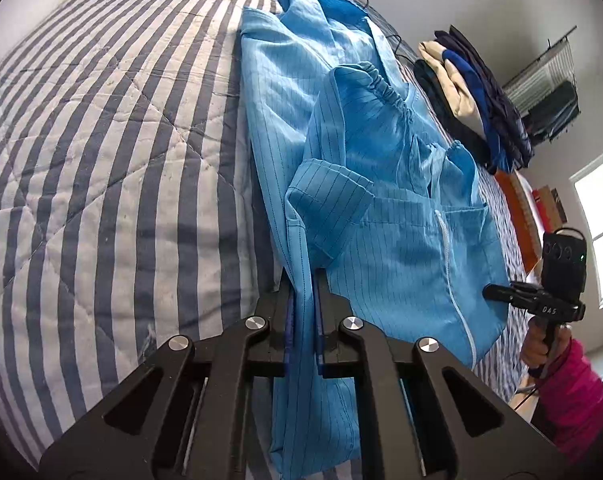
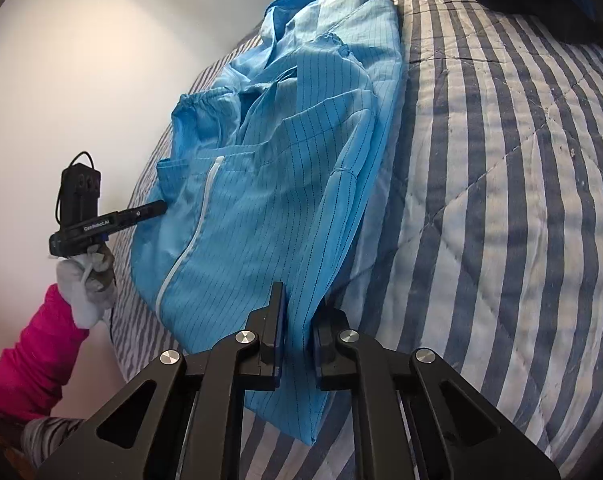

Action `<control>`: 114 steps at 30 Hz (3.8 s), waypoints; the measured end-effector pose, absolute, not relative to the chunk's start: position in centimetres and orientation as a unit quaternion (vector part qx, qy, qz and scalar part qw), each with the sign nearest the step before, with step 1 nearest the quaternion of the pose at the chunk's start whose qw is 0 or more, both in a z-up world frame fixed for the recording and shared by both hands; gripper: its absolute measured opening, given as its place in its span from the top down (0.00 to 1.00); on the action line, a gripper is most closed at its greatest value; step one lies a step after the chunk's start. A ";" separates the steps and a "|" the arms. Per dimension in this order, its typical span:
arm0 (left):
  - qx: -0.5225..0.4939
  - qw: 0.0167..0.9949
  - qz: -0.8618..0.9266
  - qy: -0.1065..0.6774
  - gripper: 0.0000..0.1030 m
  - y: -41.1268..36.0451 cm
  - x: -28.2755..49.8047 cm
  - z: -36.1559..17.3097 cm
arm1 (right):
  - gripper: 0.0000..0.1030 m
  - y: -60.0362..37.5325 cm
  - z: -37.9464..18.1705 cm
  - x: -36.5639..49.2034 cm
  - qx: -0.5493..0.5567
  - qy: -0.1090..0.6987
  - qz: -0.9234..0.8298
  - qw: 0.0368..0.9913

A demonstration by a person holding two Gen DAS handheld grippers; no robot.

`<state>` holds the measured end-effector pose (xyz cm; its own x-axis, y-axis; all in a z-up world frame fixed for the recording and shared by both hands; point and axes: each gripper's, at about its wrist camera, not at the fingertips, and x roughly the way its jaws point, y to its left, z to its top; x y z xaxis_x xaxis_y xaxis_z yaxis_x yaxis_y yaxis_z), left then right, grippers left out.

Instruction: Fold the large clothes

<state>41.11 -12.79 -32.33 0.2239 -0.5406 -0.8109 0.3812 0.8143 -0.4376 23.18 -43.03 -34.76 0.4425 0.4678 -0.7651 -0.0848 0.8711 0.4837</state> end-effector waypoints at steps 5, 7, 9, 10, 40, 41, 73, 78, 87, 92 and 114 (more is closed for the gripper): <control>-0.055 0.778 -0.300 0.549 0.95 -12.5 39.6 -32.1 | 0.92 -41.7 -34.7 22.1 0.173 0.511 0.174 0.824; -0.053 0.777 -0.301 0.551 0.96 -12.3 38.8 -32.0 | 0.93 -41.1 -34.7 21.5 0.164 0.514 0.178 0.823; -0.052 0.775 -0.302 0.552 0.96 -11.9 37.6 -31.9 | 0.93 -40.5 -34.6 21.1 0.160 0.517 0.182 0.821; -0.052 0.774 -0.303 0.553 0.97 -11.8 37.1 -31.8 | 0.93 -40.2 -34.6 20.6 0.159 0.519 0.186 0.819; -0.020 0.789 -0.348 0.506 0.64 -6.4 31.0 -25.1 | 0.73 -35.5 -28.2 20.1 0.039 0.539 0.203 0.817; -0.024 0.793 -0.349 0.499 0.64 -6.5 32.1 -24.2 | 0.69 -35.5 -27.4 20.3 0.030 0.532 0.204 0.822; -0.113 0.777 -0.317 0.532 0.49 -19.2 58.8 -27.3 | 0.55 -42.8 -25.0 45.6 0.103 0.446 0.177 0.871; -0.127 0.766 -0.313 0.547 0.49 -19.8 61.2 -29.3 | 0.55 -43.2 -26.5 49.4 0.126 0.446 0.177 0.869; -0.140 0.749 -0.321 0.562 0.49 -21.2 64.3 -31.8 | 0.54 -44.2 -29.4 54.7 0.187 0.448 0.178 0.856; -0.140 0.744 -0.329 0.565 0.49 -22.4 64.7 -32.6 | 0.54 -44.3 -30.7 55.8 0.216 0.446 0.194 0.846; -0.030 0.801 -0.348 0.486 0.97 -26.9 62.6 -26.7 | 0.95 -41.2 -26.8 55.4 0.126 0.411 0.175 0.886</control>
